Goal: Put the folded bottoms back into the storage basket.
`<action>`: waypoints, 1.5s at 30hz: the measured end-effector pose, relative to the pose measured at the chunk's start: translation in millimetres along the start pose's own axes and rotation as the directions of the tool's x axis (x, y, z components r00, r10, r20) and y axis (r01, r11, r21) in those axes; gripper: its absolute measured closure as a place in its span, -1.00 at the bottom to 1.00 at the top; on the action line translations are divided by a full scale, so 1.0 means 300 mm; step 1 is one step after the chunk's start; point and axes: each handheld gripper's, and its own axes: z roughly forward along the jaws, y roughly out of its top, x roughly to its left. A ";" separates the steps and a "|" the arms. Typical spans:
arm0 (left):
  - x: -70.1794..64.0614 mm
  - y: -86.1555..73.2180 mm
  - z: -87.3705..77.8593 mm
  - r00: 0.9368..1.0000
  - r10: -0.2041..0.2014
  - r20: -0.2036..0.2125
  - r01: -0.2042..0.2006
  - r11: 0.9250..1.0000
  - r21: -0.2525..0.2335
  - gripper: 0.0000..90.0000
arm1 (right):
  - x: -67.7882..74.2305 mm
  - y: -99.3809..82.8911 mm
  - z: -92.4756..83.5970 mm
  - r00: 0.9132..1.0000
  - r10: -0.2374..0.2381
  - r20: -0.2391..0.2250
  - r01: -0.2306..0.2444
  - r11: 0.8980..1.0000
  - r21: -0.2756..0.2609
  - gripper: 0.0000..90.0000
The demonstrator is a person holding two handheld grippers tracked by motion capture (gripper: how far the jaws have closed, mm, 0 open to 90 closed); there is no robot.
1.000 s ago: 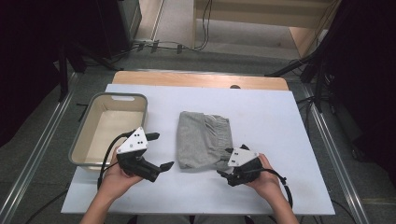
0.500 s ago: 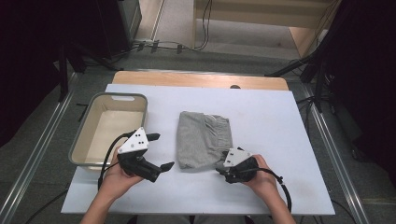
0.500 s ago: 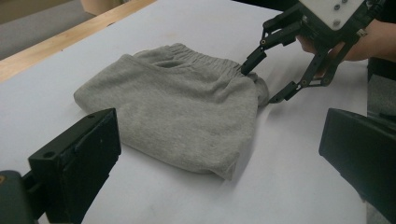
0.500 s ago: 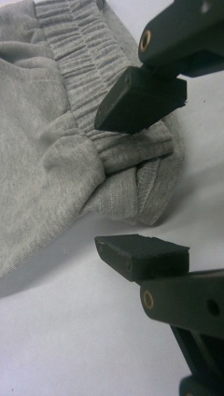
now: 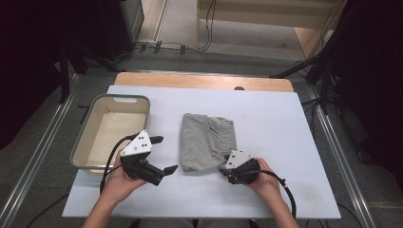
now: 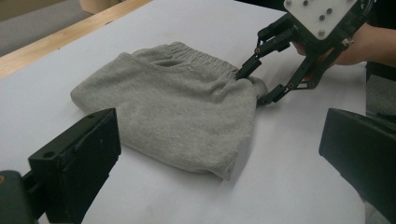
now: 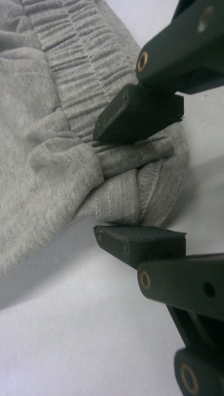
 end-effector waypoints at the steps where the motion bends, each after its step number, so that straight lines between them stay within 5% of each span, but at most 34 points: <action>1: 0.000 0.000 0.000 1.000 0.000 0.000 0.000 1.000 0.001 -1.00 | 0.001 0.000 0.001 1.000 -0.001 0.003 0.001 1.000 0.000 0.04; 11: -0.003 0.000 0.006 1.000 -0.001 0.007 0.001 1.000 0.001 -1.00 | 0.007 0.011 0.012 1.000 0.024 0.016 -0.025 0.999 0.044 0.01; 26: -0.015 0.000 0.036 1.000 0.008 0.015 -0.008 1.000 0.020 -1.00 | 0.000 0.006 0.013 0.997 0.077 0.004 -0.077 0.996 0.040 0.01; 35: -0.015 0.000 0.056 1.000 0.003 0.011 -0.003 1.000 0.030 -1.00 | 0.006 0.011 0.009 0.996 0.044 0.078 -0.048 0.998 0.046 0.44; 45: 0.004 0.006 0.072 1.000 -0.022 -0.019 0.023 0.999 0.040 -1.00 | -0.008 0.006 0.003 0.996 0.078 0.047 -0.079 0.996 0.032 0.46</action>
